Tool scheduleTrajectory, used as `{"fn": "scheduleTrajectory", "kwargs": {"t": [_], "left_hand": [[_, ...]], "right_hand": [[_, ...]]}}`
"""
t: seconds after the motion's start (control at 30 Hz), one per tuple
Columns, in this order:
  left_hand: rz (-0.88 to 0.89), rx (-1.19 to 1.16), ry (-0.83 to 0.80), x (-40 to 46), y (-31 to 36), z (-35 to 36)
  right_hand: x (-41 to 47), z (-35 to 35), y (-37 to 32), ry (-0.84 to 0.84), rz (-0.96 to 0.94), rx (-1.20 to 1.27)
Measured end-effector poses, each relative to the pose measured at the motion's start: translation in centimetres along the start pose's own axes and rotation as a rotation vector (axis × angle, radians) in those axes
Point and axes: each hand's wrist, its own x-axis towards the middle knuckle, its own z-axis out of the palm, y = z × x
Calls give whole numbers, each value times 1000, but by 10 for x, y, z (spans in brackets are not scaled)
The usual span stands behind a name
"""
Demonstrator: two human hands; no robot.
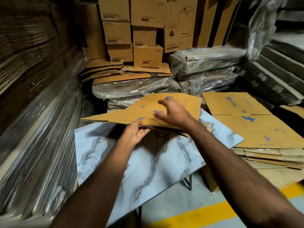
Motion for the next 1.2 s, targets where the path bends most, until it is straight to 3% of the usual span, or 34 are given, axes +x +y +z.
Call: {"fn": "scheduleTrajectory", "kwargs": {"t": [0.07, 0.1, 0.2, 0.27, 0.37, 0.47, 0.53, 0.6, 0.67, 0.73, 0.8, 0.83, 0.87, 0.93, 1.03, 1.2], "left_hand": [[-52, 13, -51, -10, -4, 12], [-77, 21, -82, -16, -5, 15], [-149, -1, -186, -28, -1, 11], [-126, -77, -147, -21, 6, -6], [-102, -263, -9, -3, 21, -38], [-130, -212, 5, 7, 22, -49], [-122, -162, -1, 8, 18, -36], [-114, -152, -21, 5, 11, -18], [-120, -185, -28, 2, 2, -3], [-141, -202, -31, 0, -9, 7], [-148, -202, -22, -2, -18, 14], [-151, -204, -19, -3, -22, 15], [-155, -209, -15, -3, -27, 15], [-163, -193, -19, -6, -38, 18], [-113, -115, -16, -7, -54, 24], [31, -206, 128, 11, -73, 14]], "right_hand": [[-8, 11, -13, -315, 1, -215], [-13, 19, -14, -389, 37, -306], [-25, 31, -4, -190, 78, -411], [-34, 22, 8, -77, 83, -454], [-48, 7, 29, -91, 92, -460], [-50, 3, 43, -182, 98, -513], [-58, 10, 44, -36, 85, -572], [-75, 27, 39, 273, 19, -536], [-95, 48, 34, 446, 53, -281], [-106, 59, 34, 336, 423, 204], [-101, 60, 50, 242, 782, 840], [-94, 59, 65, 240, 878, 1154], [-87, 56, 78, 268, 922, 1412], [-75, 50, 104, 409, 975, 1695], [-71, 46, 136, 467, 1029, 1659], [-83, 28, 205, 328, 932, 1390]]}}
